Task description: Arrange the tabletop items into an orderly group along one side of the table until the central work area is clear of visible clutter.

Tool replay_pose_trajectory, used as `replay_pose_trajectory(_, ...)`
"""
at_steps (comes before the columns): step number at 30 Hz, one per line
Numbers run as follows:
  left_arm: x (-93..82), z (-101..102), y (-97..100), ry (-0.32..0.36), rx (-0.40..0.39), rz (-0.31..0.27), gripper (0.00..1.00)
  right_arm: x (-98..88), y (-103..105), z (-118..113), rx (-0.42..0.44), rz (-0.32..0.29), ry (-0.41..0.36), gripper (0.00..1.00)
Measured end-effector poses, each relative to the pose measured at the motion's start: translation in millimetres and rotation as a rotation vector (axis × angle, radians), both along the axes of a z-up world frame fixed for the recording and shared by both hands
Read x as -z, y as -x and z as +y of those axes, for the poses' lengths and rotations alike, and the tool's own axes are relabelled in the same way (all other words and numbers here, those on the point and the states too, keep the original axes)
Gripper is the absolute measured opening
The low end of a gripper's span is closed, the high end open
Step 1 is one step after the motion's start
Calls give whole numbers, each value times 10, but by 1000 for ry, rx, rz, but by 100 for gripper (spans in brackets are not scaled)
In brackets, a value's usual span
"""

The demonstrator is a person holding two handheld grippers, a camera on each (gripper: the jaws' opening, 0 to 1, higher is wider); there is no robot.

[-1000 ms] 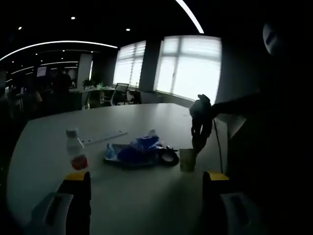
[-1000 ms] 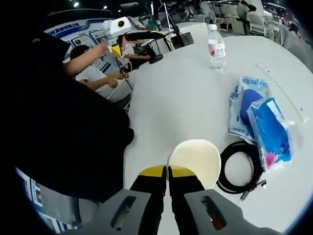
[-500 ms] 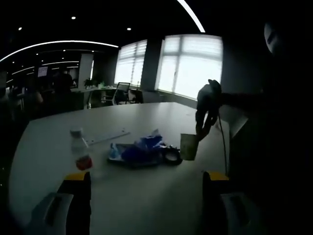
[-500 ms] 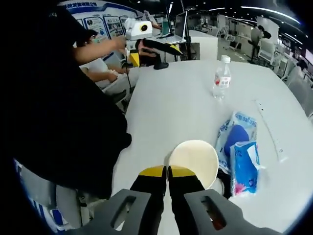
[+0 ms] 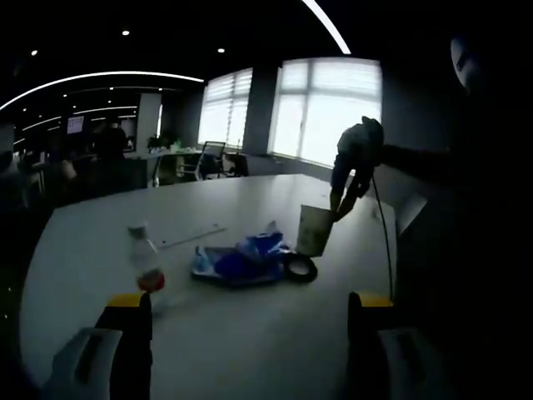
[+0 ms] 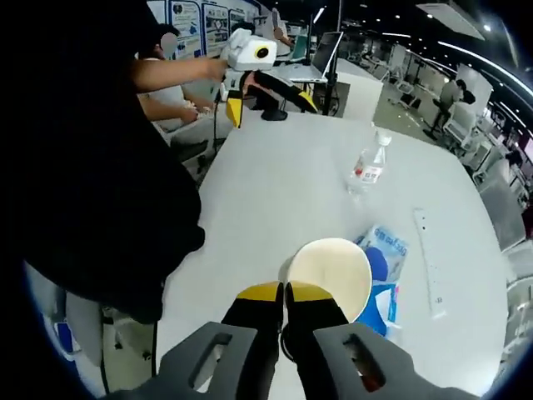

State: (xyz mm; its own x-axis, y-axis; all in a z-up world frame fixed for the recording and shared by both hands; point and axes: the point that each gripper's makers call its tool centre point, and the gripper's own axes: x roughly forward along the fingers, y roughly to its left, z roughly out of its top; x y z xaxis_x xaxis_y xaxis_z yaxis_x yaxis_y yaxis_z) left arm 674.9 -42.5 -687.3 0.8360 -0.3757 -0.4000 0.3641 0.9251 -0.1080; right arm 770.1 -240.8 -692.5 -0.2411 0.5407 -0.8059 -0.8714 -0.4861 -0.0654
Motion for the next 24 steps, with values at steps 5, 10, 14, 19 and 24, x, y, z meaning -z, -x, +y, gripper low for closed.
replay_pose_trajectory(5,31,25,11,-4,-8,8,96,-27,-51,116,-27,-36,-10,0)
replay_pose_trajectory(10,66,58,0,-10,-20,15,96,-25,-81,238,-69,-82,-11,0)
replay_pose_trajectory(14,82,76,-5,-12,-27,15,96,-21,-117,340,-114,-131,-14,0)
replay_pose_trajectory(19,90,94,-3,-17,-34,17,97,-52,-147,495,-139,-159,-38,0)
replay_pose_trajectory(24,93,99,-9,-18,-40,22,97,-50,-155,637,-171,-184,-43,0)
